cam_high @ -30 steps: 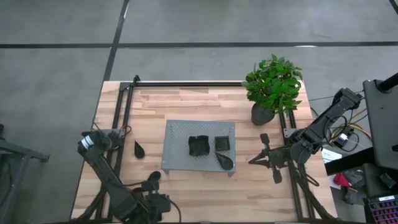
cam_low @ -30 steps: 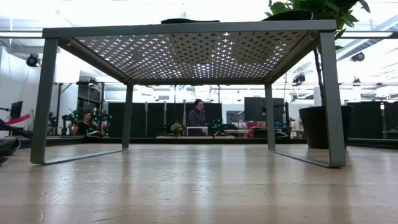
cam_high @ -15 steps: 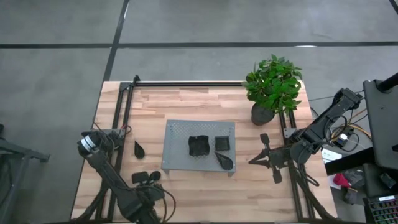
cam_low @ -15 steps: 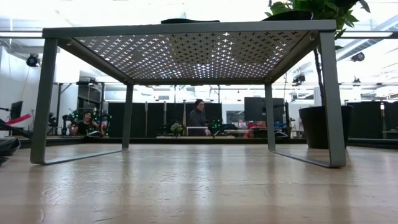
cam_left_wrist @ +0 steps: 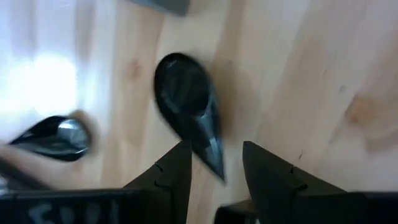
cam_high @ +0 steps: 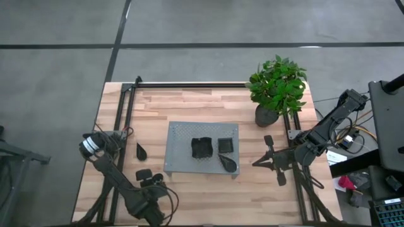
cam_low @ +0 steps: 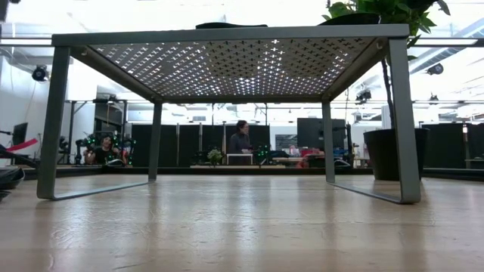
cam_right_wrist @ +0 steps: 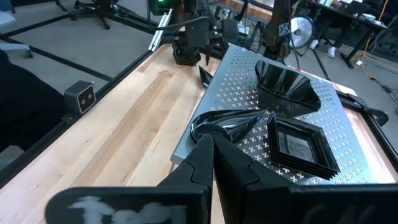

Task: Pick & Place Mini shaped plates
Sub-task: Stack the bottom left drop-shaped plate on the drop-shaped plates on the shelf

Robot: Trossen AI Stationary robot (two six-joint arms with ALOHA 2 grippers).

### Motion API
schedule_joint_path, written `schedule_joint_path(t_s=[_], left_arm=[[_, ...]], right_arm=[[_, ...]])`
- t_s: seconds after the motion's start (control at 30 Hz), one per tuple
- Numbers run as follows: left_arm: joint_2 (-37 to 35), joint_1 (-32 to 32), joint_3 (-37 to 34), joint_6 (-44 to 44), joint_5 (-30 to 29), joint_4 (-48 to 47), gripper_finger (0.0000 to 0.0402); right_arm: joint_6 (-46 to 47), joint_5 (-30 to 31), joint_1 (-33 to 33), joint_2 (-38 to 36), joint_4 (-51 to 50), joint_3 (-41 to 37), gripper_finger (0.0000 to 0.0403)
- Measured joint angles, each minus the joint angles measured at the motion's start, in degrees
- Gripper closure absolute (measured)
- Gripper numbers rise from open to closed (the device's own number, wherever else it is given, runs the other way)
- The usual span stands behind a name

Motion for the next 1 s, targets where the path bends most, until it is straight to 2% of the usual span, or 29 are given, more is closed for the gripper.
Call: schedule_joint_path(t_s=[0.23, 0.33, 0.5, 1.0], left_arm=[[0.0, 0.1, -4.4, -2.3, -1.7, 7.4, 0.0264], [0.0, 0.1, -5.1, -3.6, -2.3, 7.6, 0.0264], [0.0, 0.2, -5.2, -5.4, -6.6, 7.7, 0.0264], [0.1, 0.0, -9.3, -5.6, -6.4, 10.5, 0.0264]], right_arm=[[0.0, 0.0, 0.0, 0.0, 0.0, 0.0, 0.0394], [0.0, 0.0, 0.0, 0.0, 0.0, 0.0, 0.0394], [0.0, 0.0, 0.0, 0.0, 0.0, 0.0, 0.0394], [0.0, 0.0, 0.0, 0.0, 0.0, 0.0, 0.0394]])
